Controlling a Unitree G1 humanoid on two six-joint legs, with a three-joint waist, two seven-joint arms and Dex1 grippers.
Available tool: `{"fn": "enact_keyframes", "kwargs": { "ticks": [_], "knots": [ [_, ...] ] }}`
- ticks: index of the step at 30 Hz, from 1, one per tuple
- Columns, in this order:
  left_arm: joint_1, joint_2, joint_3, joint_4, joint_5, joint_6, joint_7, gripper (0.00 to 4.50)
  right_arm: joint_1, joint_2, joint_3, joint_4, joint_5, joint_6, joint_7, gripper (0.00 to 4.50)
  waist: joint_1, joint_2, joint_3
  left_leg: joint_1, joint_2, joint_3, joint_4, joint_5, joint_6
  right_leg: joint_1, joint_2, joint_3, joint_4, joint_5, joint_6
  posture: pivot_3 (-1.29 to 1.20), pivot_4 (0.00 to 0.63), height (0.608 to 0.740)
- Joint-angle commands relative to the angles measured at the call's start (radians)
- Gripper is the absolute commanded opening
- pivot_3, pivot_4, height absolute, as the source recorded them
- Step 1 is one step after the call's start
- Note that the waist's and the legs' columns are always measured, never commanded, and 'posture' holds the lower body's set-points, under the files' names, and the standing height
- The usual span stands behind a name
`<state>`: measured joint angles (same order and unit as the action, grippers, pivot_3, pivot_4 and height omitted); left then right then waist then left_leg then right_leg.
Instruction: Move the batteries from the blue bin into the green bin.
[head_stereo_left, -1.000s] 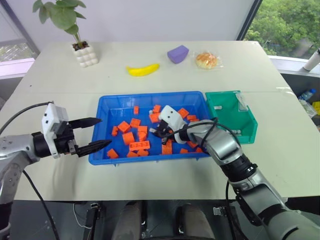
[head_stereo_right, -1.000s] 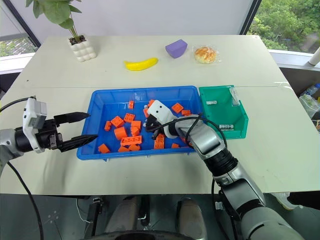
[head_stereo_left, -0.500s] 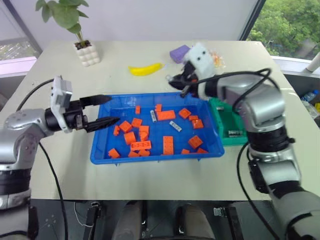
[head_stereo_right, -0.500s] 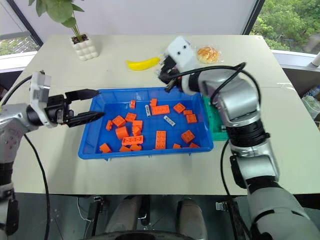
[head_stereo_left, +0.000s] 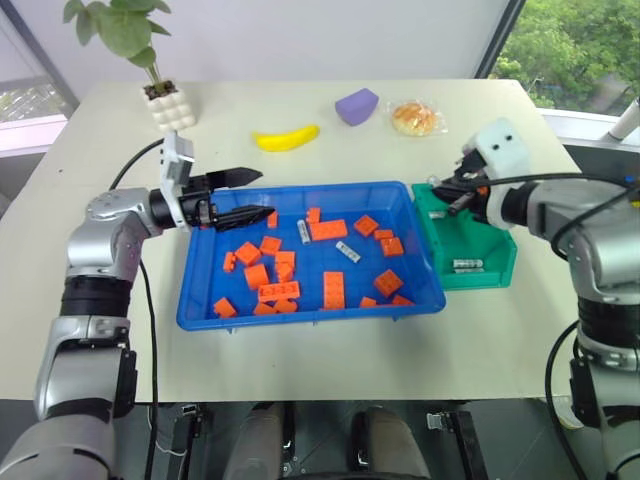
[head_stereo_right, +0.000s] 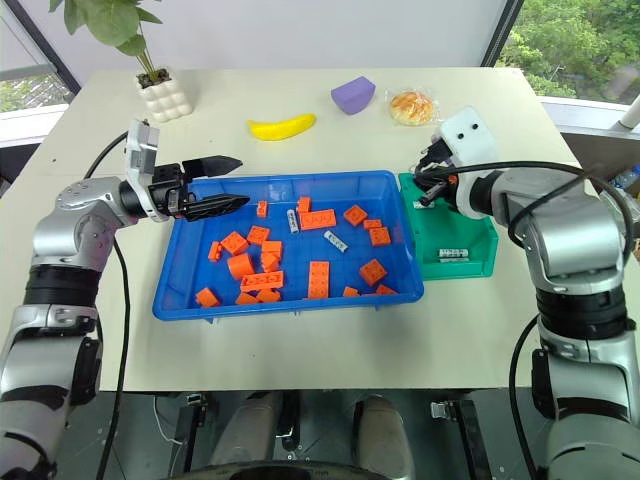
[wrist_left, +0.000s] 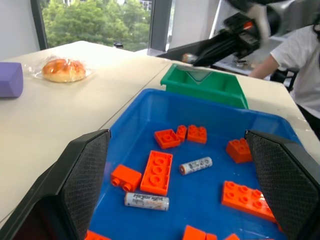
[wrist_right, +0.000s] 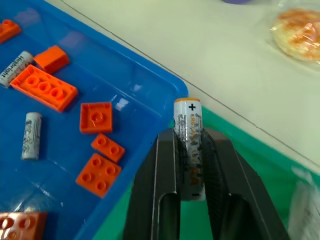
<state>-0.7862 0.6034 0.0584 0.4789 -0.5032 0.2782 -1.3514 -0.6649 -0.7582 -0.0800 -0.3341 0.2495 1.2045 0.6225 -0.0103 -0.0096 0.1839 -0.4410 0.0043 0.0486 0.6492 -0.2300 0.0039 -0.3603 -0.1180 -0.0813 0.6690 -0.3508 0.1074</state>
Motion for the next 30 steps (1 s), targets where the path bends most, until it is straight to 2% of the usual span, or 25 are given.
{"fn": "enact_keyframes", "kwargs": {
  "ticks": [1, 7, 9, 11, 16, 17, 20, 23, 27, 30],
  "knots": [
    [-0.033, -0.009, 0.004, 0.018, 0.015, -0.032, -0.027, 4.50, 0.053, 0.009, -0.056, -0.079, 0.016, 0.027, -0.042, 0.12, 0.000, 0.000, 0.000, 0.000, 0.000, 0.000, 0.000, 0.000, 0.000, 0.000, 0.000, 0.000, 0.000, 0.000, 0.000, 0.00, 0.150, 0.739],
    [-0.039, -0.016, 0.003, 0.025, 0.035, -0.032, -0.046, 4.50, 0.147, 0.020, -0.066, -0.091, 0.017, 0.005, -0.083, 0.12, 0.000, 0.000, 0.000, 0.000, 0.000, 0.000, 0.000, 0.000, 0.000, 0.000, 0.000, 0.000, 0.000, 0.000, 0.000, 0.00, 0.150, 0.739],
    [-0.033, -0.016, 0.006, 0.019, 0.039, -0.031, -0.045, 4.50, 0.171, 0.021, -0.055, -0.076, 0.006, -0.025, -0.095, 1.16, 0.000, 0.000, 0.000, 0.000, 0.000, 0.000, 0.000, 0.000, 0.000, 0.000, 0.000, 0.000, 0.000, 0.000, 0.000, 0.00, 0.150, 0.739],
    [-0.025, -0.014, 0.011, 0.010, 0.039, -0.029, -0.040, 4.50, 0.185, 0.017, -0.037, -0.059, -0.009, -0.058, -0.109, 1.81, 0.000, 0.000, 0.000, 0.000, 0.000, 0.000, 0.000, 0.000, 0.000, 0.000, 0.000, 0.000, 0.000, 0.000, 0.000, 0.00, 0.150, 0.739],
    [0.001, -0.001, 0.025, -0.021, 0.033, -0.017, -0.025, 4.50, 0.170, 0.015, -0.019, -0.020, -0.035, -0.115, -0.141, 4.18, 0.000, 0.000, 0.000, 0.000, 0.000, 0.000, 0.001, 0.000, 0.000, 0.000, 0.000, 0.000, 0.000, 0.000, 0.000, 0.00, 0.150, 0.739],
    [0.007, 0.003, 0.028, -0.028, 0.031, -0.014, -0.022, 4.50, 0.163, 0.012, -0.015, -0.011, -0.041, -0.126, -0.144, 4.46, -0.001, 0.000, 0.000, 0.000, 0.000, -0.001, 0.001, 0.000, 0.000, 0.000, 0.000, 0.000, 0.000, 0.000, 0.000, 0.00, 0.150, 0.739],
    [0.020, 0.014, 0.038, -0.044, 0.029, -0.010, -0.010, 4.50, 0.119, -0.003, 0.012, 0.012, -0.070, -0.185, -0.148, 4.46, -0.003, 0.000, 0.000, 0.000, 0.000, -0.001, 0.001, 0.000, 0.000, 0.000, 0.000, 0.000, 0.000, 0.000, 0.000, 0.00, 0.150, 0.739],
    [0.030, 0.026, 0.044, -0.056, 0.032, -0.008, 0.000, 4.50, 0.036, 0.037, 0.020, 0.033, -0.054, -0.254, -0.139, 4.46, -0.004, 0.000, 0.000, 0.000, 0.000, 0.000, 0.001, 0.000, 0.000, 0.000, 0.000, 0.000, 0.000, 0.000, 0.000, 0.00, 0.150, 0.739],
    [0.058, 0.052, 0.050, -0.084, 0.043, -0.016, 0.020, 4.50, -0.069, 0.153, 0.023, 0.059, 0.041, -0.265, -0.093, 4.46, -0.006, 0.000, 0.000, 0.000, 0.000, -0.001, 0.001, 0.000, 0.000, 0.000, 0.000, 0.000, 0.000, 0.000, 0.000, 0.00, 0.150, 0.739],
    [0.082, 0.064, 0.068, -0.112, 0.050, -0.032, 0.069, 4.50, -0.124, 0.292, 0.006, 0.106, 0.112, -0.194, -0.121, 4.46, -0.004, 0.000, 0.000, 0.000, 0.000, -0.001, 0.001, 0.000, 0.000, 0.000, 0.000, 0.000, 0.001, 0.000, 0.000, 0.00, 0.150, 0.739]
  ]
}}
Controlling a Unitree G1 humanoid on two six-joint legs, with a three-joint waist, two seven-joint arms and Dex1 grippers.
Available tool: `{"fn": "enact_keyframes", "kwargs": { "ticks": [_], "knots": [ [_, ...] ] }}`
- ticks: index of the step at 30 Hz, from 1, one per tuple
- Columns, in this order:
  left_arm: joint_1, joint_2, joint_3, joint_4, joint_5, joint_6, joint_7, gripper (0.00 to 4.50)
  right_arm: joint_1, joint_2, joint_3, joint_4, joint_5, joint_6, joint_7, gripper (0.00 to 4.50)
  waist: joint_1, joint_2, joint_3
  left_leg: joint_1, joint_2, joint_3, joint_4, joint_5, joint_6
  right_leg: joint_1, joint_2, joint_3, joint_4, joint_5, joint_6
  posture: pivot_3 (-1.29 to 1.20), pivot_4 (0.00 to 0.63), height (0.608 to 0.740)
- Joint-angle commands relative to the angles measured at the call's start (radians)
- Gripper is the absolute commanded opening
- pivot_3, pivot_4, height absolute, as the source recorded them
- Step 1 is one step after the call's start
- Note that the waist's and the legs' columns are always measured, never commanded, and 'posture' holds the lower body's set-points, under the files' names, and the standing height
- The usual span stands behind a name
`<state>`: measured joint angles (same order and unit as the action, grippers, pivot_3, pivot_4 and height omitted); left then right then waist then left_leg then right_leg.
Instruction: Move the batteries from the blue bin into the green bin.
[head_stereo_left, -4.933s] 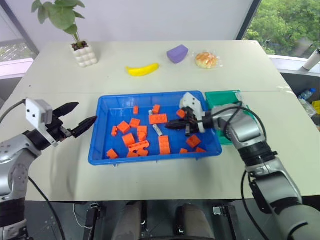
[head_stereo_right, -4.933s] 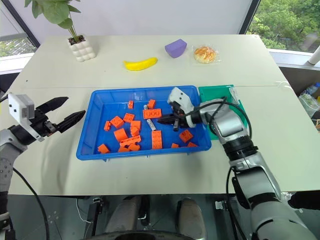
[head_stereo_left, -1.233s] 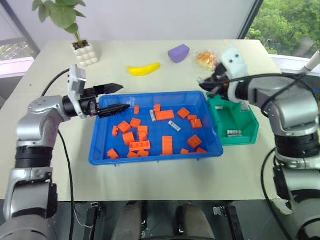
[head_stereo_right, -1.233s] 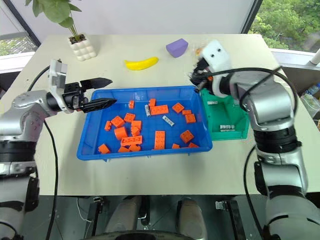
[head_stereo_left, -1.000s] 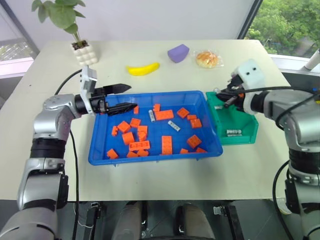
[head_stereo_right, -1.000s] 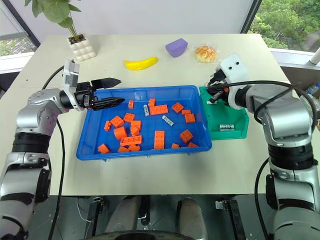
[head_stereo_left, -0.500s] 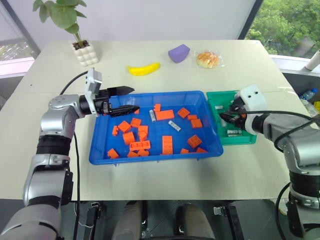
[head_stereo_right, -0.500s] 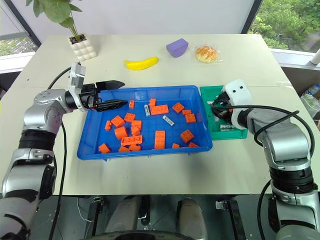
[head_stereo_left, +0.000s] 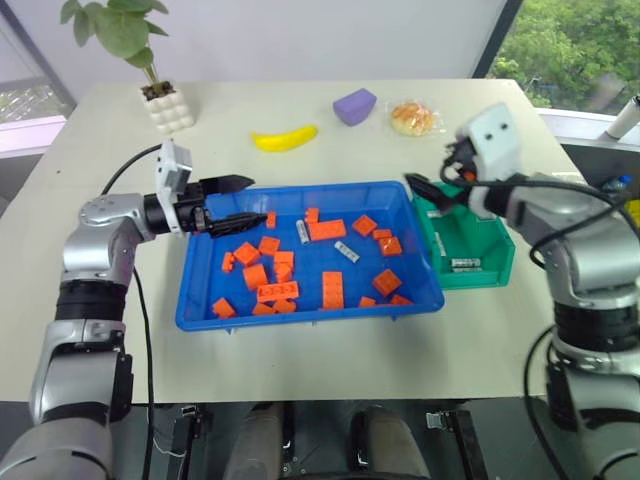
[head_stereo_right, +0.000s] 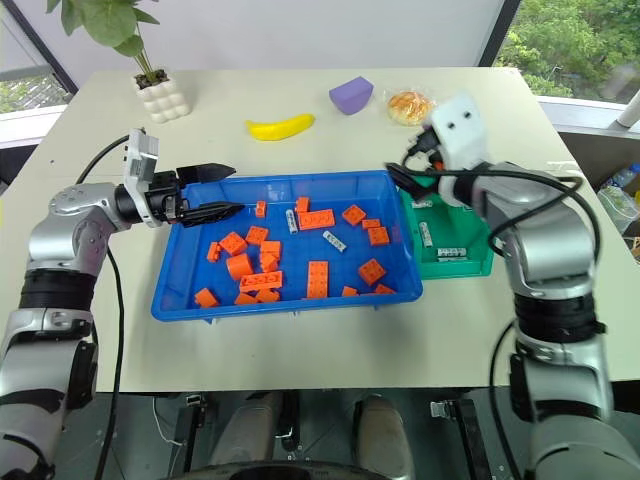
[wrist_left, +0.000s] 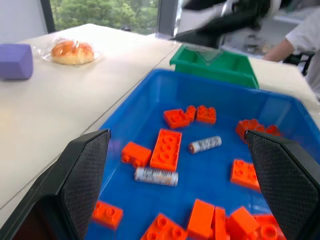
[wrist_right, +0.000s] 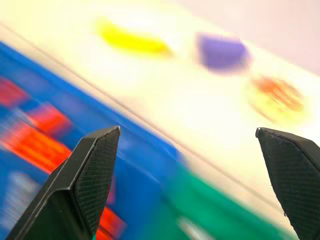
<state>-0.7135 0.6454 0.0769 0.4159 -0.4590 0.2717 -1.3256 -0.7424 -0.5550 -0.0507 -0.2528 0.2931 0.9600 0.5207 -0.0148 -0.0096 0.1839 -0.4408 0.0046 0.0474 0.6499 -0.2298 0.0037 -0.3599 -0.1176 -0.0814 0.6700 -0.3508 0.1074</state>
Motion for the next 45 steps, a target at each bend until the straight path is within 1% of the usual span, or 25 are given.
{"fn": "enact_keyframes", "kwargs": {
  "ticks": [1, 3, 5, 8, 11, 17, 21, 28, 34, 45],
  "knots": [
    [0.019, 0.024, 0.062, -0.061, 0.007, -0.032, 0.069, 4.50, -0.057, 0.143, -0.027, 0.041, 0.088, 0.077, -0.038, 4.46, 0.001, 0.000, 0.000, 0.000, 0.000, 0.000, 0.000, 0.000, 0.000, 0.000, 0.000, 0.000, 0.000, 0.000, 0.000, 0.00, 0.150, 0.739],
    [0.034, 0.023, 0.085, -0.082, 0.013, -0.050, 0.120, 4.50, -0.061, 0.226, -0.031, 0.061, 0.114, 0.115, -0.072, 4.46, 0.002, 0.000, 0.000, 0.000, 0.000, 0.000, 0.001, 0.000, 0.000, 0.000, 0.000, 0.000, 0.000, 0.000, 0.000, 0.00, 0.150, 0.739],
    [0.063, 0.023, 0.115, -0.119, 0.009, -0.053, 0.173, 4.50, -0.040, 0.285, 0.011, 0.062, 0.116, 0.114, -0.085, 4.46, 0.005, 0.000, 0.000, 0.000, -0.001, -0.001, 0.001, 0.000, 0.000, 0.001, 0.000, 0.000, 0.003, 0.000, 0.000, 0.00, 0.150, 0.739],
    [0.124, 0.023, 0.156, -0.201, -0.011, -0.030, 0.235, 4.50, 0.003, 0.343, 0.072, 0.044, 0.118, 0.112, -0.095, 4.46, 0.002, 0.000, 0.000, 0.000, -0.002, -0.002, 0.001, 0.000, 0.000, 0.001, -0.001, 0.000, 0.003, 0.000, 0.000, 0.00, 0.150, 0.739],
    [0.187, 0.021, 0.188, -0.283, -0.031, -0.001, 0.289, 4.50, 0.033, 0.369, 0.134, 0.050, 0.101, 0.085, -0.097, 4.46, -0.001, 0.000, 0.000, 0.000, -0.001, -0.002, 0.001, 0.000, 0.000, 0.000, -0.001, 0.000, 0.004, 0.000, 0.000, 0.00, 0.150, 0.739],
    [0.270, 0.025, 0.225, -0.385, -0.057, 0.035, 0.361, 4.50, 0.050, 0.401, 0.208, 0.087, 0.085, 0.043, -0.087, 4.46, -0.001, 0.000, 0.000, 0.000, -0.001, -0.002, 0.001, 0.000, 0.000, -0.001, -0.001, 0.000, 0.005, 0.000, 0.000, 0.00, 0.150, 0.739],
    [0.306, 0.035, 0.232, -0.433, -0.074, 0.059, 0.372, 4.50, 0.051, 0.413, 0.247, 0.128, 0.070, 0.005, -0.072, 4.46, -0.001, 0.000, 0.000, 0.000, -0.001, -0.002, 0.001, 0.000, 0.000, -0.001, -0.001, 0.000, 0.007, 0.000, 0.000, 0.00, 0.150, 0.739],
    [0.337, 0.054, 0.236, -0.484, -0.102, 0.089, 0.382, 4.50, 0.032, 0.434, 0.301, 0.263, 0.025, -0.092, -0.040, 4.46, -0.003, 0.000, 0.000, 0.000, -0.001, -0.002, 0.001, 0.000, 0.000, -0.002, -0.001, 0.000, 0.008, 0.000, 0.000, 0.00, 0.150, 0.739],
    [0.350, 0.051, 0.242, -0.505, -0.110, 0.097, 0.395, 4.50, -0.002, 0.445, 0.315, 0.409, -0.032, -0.187, -0.027, 4.46, -0.003, 0.000, 0.000, 0.000, -0.001, -0.002, 0.001, 0.000, 0.000, -0.002, -0.001, 0.001, 0.010, 0.000, 0.000, 0.00, 0.150, 0.739],
    [0.374, 0.058, 0.252, -0.532, -0.133, 0.100, 0.424, 4.50, -0.053, 0.462, 0.276, 0.493, -0.078, -0.274, -0.038, 4.46, -0.003, 0.000, 0.000, 0.000, -0.001, -0.002, 0.001, 0.000, 0.000, -0.003, -0.001, 0.001, 0.010, 0.000, 0.000, 0.00, 0.150, 0.739]
  ]
}}
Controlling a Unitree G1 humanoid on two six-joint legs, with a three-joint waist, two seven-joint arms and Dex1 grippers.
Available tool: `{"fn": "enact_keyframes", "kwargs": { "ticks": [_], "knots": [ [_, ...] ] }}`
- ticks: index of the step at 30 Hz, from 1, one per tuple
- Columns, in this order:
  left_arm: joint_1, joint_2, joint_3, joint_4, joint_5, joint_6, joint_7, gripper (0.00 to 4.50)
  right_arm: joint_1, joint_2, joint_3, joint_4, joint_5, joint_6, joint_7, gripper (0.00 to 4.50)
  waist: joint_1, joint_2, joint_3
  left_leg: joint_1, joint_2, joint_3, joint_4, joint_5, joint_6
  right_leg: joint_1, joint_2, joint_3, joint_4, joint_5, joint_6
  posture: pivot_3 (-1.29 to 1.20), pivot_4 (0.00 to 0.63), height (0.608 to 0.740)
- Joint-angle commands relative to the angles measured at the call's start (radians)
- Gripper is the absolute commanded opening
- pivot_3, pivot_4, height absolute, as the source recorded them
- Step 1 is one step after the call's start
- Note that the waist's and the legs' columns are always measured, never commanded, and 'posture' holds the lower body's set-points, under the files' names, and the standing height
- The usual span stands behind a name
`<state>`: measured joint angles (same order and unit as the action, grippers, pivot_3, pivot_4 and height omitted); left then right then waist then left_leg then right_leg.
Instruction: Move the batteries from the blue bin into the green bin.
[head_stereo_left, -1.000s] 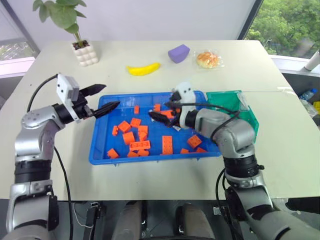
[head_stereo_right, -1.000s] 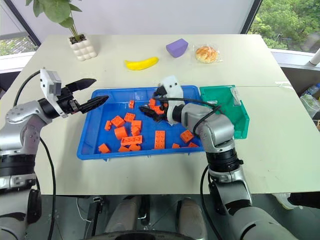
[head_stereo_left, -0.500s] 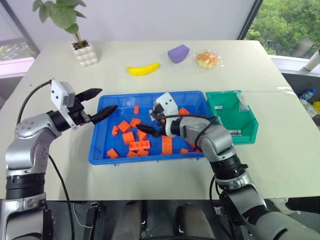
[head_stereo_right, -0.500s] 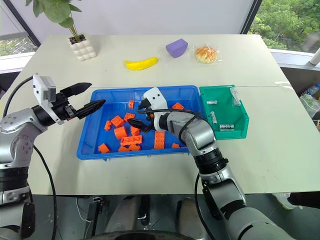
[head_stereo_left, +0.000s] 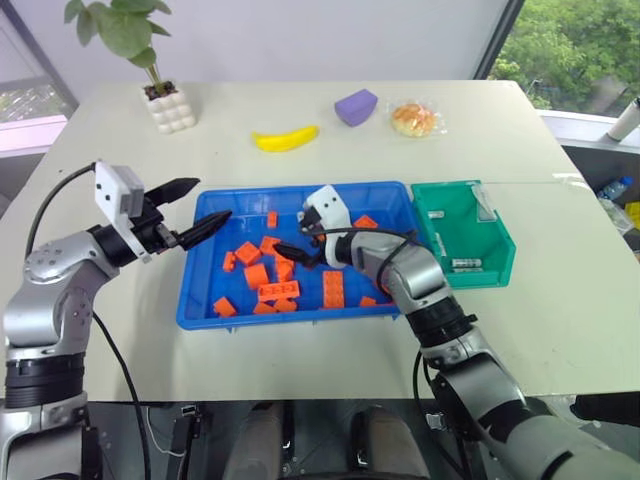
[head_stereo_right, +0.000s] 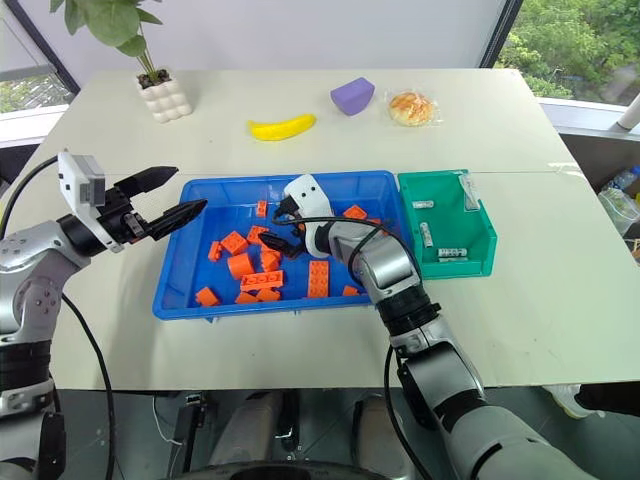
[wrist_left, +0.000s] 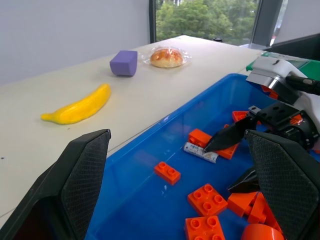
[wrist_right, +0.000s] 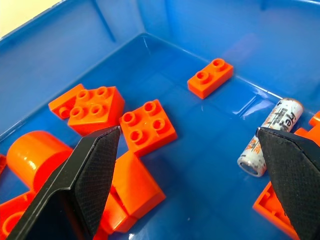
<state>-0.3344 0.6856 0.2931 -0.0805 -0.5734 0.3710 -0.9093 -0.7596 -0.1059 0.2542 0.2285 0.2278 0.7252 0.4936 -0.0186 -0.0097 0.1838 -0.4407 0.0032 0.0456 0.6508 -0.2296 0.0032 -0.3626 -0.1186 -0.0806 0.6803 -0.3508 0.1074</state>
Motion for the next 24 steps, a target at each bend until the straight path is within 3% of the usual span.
{"fn": "enact_keyframes", "kwargs": {
  "ticks": [1, 12, 24],
  "knots": [
    [-0.004, 0.020, 0.036, -0.040, -0.023, 0.003, 0.007, 4.50, -0.043, 0.014, -0.034, 0.018, -0.017, -0.048, -0.015, 4.46, 0.000, 0.000, 0.000, 0.000, 0.000, 0.000, 0.000, 0.000, 0.000, 0.000, 0.000, 0.000, 0.000, 0.000, 0.000, 0.00, 0.150, 0.739],
    [0.007, 0.041, 0.033, -0.060, -0.042, 0.018, -0.006, 4.50, -0.034, 0.026, -0.020, 0.034, -0.039, -0.038, 0.003, 4.46, -0.001, 0.000, 0.000, 0.000, 0.000, 0.000, -0.001, 0.000, 0.000, -0.001, 0.000, 0.000, 0.000, 0.000, 0.000, 0.00, 0.150, 0.739],
    [0.004, 0.036, 0.032, -0.081, -0.046, 0.022, 0.015, 4.50, -0.078, 0.101, -0.016, 0.266, -0.102, -0.127, -0.005, 4.46, -0.003, 0.000, 0.000, 0.000, 0.000, 0.001, -0.001, 0.000, -0.001, -0.001, 0.000, 0.001, 0.001, 0.000, 0.000, 0.00, 0.150, 0.739]
  ]
}}
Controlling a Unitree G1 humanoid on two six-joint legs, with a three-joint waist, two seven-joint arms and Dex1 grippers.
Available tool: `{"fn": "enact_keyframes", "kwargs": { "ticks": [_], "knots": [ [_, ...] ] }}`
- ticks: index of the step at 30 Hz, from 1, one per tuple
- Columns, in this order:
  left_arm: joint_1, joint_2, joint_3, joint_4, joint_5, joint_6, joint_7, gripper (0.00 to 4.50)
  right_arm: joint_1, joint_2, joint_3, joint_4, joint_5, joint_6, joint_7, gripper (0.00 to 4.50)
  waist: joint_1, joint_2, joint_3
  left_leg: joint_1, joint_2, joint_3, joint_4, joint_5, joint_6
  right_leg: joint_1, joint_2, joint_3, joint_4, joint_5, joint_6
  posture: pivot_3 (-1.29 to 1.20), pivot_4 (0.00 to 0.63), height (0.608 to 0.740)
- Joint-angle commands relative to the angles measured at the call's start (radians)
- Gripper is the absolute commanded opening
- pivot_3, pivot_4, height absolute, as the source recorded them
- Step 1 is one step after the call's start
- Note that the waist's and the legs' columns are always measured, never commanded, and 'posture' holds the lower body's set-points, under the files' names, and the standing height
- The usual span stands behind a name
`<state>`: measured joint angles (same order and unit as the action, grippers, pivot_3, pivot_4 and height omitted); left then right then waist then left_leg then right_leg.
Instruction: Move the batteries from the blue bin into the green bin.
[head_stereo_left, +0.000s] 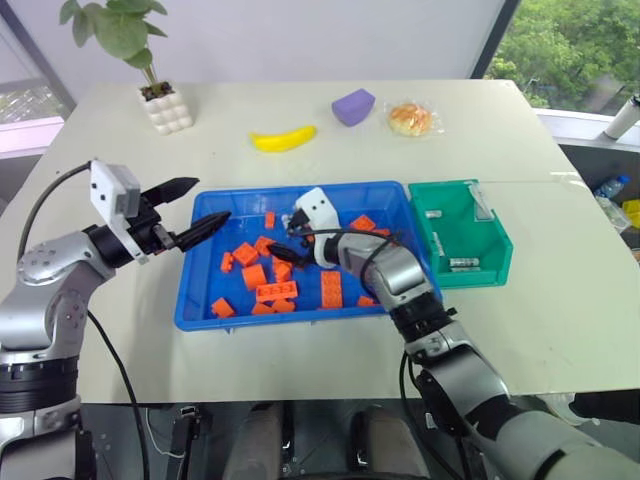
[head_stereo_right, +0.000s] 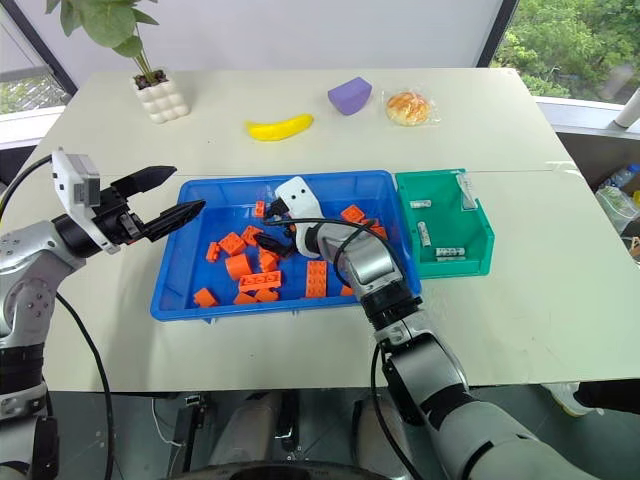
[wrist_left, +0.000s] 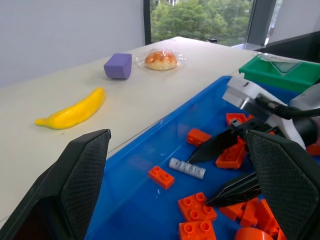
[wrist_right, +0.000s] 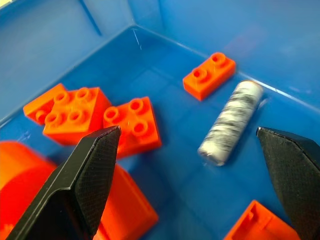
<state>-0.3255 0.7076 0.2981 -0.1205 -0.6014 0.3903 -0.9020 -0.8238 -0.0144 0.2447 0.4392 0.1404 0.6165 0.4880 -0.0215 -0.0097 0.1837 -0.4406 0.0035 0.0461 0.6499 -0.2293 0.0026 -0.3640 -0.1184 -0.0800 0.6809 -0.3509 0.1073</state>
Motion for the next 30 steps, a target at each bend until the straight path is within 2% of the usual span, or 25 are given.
{"fn": "enact_keyframes", "kwargs": {
  "ticks": [1, 5, 7, 8, 16, 17, 28, 30],
  "knots": [
    [-0.003, 0.014, 0.028, -0.043, -0.018, 0.002, 0.009, 4.50, -0.021, 0.012, -0.011, 0.071, -0.016, -0.025, 0.002, 4.46, 0.001, 0.000, 0.000, 0.000, 0.000, 0.000, 0.000, 0.000, 0.000, 0.000, 0.000, 0.000, 0.000, 0.000, 0.000, 0.00, 0.150, 0.739],
    [0.007, 0.015, 0.032, -0.049, -0.015, -0.001, 0.014, 4.50, -0.050, 0.016, -0.028, 0.133, -0.024, -0.049, 0.001, 4.46, 0.000, 0.000, 0.000, 0.000, 0.000, 0.000, 0.000, 0.000, 0.000, 0.000, 0.000, 0.000, 0.000, 0.000, 0.000, 0.00, 0.150, 0.739],
    [0.009, 0.014, 0.033, -0.053, -0.015, -0.001, 0.019, 4.50, -0.064, 0.017, -0.030, 0.169, -0.034, -0.068, -0.001, 3.96, 0.001, 0.000, 0.000, 0.000, 0.000, 0.000, 0.000, 0.000, 0.000, 0.000, 0.000, 0.000, 0.000, 0.000, 0.000, 0.00, 0.150, 0.739],
    [0.010, 0.013, 0.034, -0.054, -0.016, -0.002, 0.021, 4.50, -0.068, 0.017, -0.030, 0.180, -0.038, -0.075, -0.002, 3.67, 0.001, 0.000, 0.000, 0.000, 0.000, 0.000, 0.000, 0.000, 0.000, 0.000, 0.000, 0.000, 0.000, 0.000, 0.000, 0.00, 0.150, 0.739],
    [0.017, 0.019, 0.048, -0.070, -0.025, 0.003, 0.027, 4.50, -0.076, 0.028, -0.010, 0.214, -0.064, -0.108, 0.014, 0.13, -0.001, 0.000, -0.001, 0.002, 0.000, 0.000, 0.000, 0.000, 0.000, 0.002, 0.000, 0.000, 0.000, 0.000, 0.000, 0.00, 0.150, 0.739],
    [0.022, 0.020, 0.050, -0.076, -0.027, 0.005, 0.027, 4.50, -0.073, 0.029, -0.008, 0.212, -0.068, -0.110, 0.017, 0.02, -0.001, 0.000, -0.001, 0.002, 0.000, 0.000, 0.000, 0.000, 0.000, 0.001, 0.000, 0.000, 0.000, 0.000, 0.000, 0.00, 0.150, 0.739],
    [0.039, 0.027, 0.059, -0.086, -0.033, 0.010, 0.026, 4.50, -0.053, 0.029, -0.002, 0.145, -0.084, -0.094, 0.033, 0.02, -0.002, 0.000, -0.001, 0.002, 0.000, 0.000, -0.001, 0.000, 0.000, 0.002, 0.000, 0.001, 0.000, 0.000, 0.000, 0.00, 0.150, 0.739],
    [0.041, 0.026, 0.059, -0.085, -0.032, 0.008, 0.025, 4.50, -0.047, 0.027, -0.002, 0.123, -0.086, -0.084, 0.035, 0.53, -0.002, 0.000, -0.001, 0.003, 0.000, 0.000, -0.001, 0.000, 0.000, 0.002, 0.000, 0.001, 0.000, 0.000, 0.000, 0.00, 0.150, 0.739]
  ]
}}
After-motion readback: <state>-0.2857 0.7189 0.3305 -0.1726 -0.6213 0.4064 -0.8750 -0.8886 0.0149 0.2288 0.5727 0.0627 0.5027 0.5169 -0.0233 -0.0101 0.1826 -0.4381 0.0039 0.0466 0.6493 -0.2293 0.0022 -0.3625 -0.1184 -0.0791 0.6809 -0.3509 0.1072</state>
